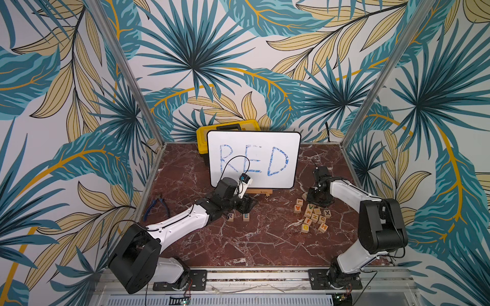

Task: Assemble the uppercase word "red" with letter blocks
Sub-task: Pick up the letter block from the center of the board.

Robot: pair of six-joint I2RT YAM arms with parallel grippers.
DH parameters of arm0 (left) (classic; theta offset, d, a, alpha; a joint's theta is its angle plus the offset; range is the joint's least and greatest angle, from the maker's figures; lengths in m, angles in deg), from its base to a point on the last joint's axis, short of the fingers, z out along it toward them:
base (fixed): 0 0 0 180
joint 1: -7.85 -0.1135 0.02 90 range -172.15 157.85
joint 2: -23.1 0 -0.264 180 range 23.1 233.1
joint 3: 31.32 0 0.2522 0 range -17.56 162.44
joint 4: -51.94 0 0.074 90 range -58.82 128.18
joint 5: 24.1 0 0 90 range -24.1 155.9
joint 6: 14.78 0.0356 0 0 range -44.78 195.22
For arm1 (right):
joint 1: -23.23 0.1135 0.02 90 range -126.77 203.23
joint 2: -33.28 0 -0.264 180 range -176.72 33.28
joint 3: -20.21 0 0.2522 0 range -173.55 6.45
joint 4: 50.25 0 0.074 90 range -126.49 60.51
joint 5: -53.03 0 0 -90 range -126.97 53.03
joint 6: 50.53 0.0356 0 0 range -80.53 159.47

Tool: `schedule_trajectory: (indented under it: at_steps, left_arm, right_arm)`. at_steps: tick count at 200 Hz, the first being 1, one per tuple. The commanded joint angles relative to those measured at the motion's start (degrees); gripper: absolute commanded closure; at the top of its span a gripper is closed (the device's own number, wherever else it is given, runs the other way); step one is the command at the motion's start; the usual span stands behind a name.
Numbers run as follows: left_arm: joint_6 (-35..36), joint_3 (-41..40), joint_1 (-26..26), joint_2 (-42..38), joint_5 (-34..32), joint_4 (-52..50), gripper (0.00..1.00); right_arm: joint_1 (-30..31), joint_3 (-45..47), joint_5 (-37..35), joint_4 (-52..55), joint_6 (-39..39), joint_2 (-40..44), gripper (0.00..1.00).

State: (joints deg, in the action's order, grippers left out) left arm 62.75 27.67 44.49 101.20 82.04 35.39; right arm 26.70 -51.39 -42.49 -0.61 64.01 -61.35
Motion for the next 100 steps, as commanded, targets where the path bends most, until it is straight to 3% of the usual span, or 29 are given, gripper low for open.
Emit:
schedule_trajectory:
  at_steps: [1,33,100]
  left_arm:
    - [-0.37,0.12,-0.27,-0.98,0.64,0.04,0.38]
    - [-0.53,-0.06,-0.26,-1.2,0.42,-0.02,0.38]
    - [-0.45,-0.15,-0.28,-1.34,0.2,-0.2,0.38]
  right_arm:
    - [-0.17,1.19,-0.11,1.19,-0.85,0.96,0.58]
    - [-0.18,0.9,-0.22,1.35,-1.41,0.74,0.61]
    - [-0.13,0.99,-0.08,1.65,-1.69,0.72,0.58]
